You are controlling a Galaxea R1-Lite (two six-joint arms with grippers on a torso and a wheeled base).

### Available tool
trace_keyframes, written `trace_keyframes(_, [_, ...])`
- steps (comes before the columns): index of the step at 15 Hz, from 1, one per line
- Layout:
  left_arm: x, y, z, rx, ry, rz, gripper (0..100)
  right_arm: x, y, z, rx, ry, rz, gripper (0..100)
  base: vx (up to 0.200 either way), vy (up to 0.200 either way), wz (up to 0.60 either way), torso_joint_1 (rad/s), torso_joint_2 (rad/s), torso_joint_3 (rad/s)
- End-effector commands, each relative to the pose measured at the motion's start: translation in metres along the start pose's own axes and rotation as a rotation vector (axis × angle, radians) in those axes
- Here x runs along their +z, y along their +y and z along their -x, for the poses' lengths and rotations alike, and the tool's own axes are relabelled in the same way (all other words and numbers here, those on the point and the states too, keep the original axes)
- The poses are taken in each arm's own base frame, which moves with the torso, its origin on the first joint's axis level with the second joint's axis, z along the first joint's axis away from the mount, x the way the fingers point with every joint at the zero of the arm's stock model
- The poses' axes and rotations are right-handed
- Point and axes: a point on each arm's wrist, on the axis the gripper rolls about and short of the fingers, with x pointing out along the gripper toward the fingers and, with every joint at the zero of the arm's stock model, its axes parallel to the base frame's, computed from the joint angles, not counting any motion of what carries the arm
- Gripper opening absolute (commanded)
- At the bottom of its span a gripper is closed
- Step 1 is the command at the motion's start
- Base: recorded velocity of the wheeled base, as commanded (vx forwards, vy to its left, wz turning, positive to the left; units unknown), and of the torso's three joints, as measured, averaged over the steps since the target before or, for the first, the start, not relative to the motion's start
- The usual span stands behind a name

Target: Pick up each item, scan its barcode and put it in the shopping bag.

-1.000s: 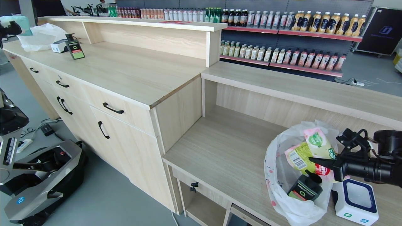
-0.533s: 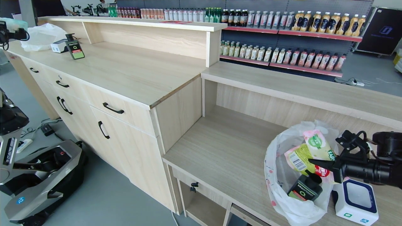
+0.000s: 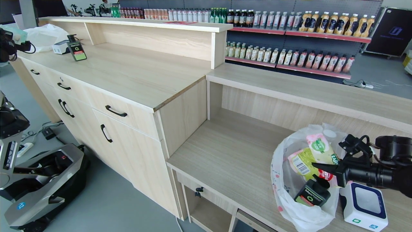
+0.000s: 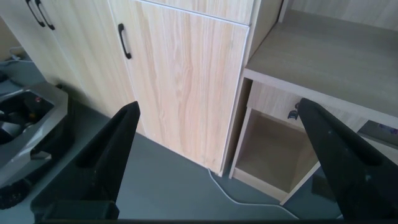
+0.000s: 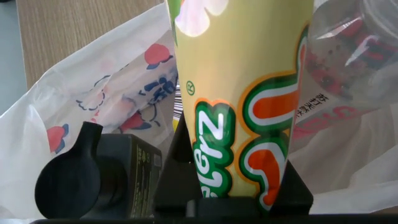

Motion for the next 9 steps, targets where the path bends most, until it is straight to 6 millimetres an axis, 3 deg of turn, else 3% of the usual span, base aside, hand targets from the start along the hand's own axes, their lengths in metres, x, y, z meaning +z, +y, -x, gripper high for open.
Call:
trace_keyframes(1, [0.0000,0.0000,-0.0001,0.000,0.001,0.000,100,-0.0019,0.0006,-0.0040,0.011,0.003,-0.001,0,0.000,0.000,0.00,0.000,0.00,0.000])
trace_keyframes(9, [0.0000,0.0000,-0.0001,0.000,0.001,0.000,100,-0.0034,-0.0004,-0.0069,0.016,0.005,0.008,0,0.000,0.000,0.00,0.000,0.00,0.000])
